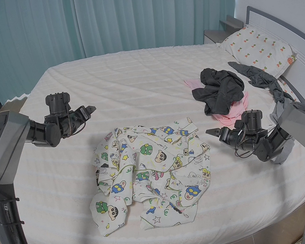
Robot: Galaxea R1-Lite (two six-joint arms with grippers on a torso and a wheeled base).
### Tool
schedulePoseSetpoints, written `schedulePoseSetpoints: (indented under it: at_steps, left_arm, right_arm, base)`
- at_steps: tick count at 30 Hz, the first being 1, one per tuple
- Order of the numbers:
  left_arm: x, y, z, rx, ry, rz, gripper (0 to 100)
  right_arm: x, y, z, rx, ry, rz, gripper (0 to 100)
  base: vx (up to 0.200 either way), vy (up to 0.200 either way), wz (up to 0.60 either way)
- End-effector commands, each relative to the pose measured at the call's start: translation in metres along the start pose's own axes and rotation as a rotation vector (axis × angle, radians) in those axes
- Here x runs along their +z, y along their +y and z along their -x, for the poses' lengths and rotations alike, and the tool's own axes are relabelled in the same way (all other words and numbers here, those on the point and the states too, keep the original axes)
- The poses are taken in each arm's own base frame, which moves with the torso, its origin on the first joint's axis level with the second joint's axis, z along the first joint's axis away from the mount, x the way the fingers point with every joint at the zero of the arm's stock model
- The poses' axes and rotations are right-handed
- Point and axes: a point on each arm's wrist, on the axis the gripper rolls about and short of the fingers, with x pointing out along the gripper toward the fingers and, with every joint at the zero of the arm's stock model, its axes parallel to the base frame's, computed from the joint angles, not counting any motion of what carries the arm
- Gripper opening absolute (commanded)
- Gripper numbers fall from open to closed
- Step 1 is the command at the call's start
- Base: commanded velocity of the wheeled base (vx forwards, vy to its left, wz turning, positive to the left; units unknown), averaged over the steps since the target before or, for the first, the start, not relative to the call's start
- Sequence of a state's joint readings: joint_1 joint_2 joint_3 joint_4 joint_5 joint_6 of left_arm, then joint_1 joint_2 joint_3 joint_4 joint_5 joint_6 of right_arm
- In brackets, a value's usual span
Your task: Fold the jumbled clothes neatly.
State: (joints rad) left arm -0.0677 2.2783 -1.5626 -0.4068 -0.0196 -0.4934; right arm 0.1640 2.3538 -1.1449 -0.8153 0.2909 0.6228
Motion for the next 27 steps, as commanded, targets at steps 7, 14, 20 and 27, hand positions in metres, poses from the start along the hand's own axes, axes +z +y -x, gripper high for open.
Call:
schedulePoseSetpoints:
  at_steps: [7,14,20,27]
  left_arm:
    - [-0.083,0.006,0.151,-0.136,0.408,0.149,100]
    - [-0.100,0.002,0.163,-0.232,0.316,0.255,100]
    - [-0.110,-0.005,0.169,-0.270,0.313,0.301,100]
    - [-0.114,-0.004,0.175,-0.293,0.299,0.316,100]
  right_arm:
    - [-0.046,-0.019,0.016,-0.008,0.300,-0.049,100]
    - [-0.050,-0.009,0.008,-0.008,0.356,0.008,100]
    - [-0.047,-0.002,-0.003,-0.037,0.383,0.058,100]
    - [-0.055,0.013,-0.014,-0.027,0.381,0.096,100]
  base:
    - [0.000,0.000,0.00]
    - [0.000,0.000,0.00]
    - [0.000,0.000,0.00]
    - [0.000,0.000,0.00]
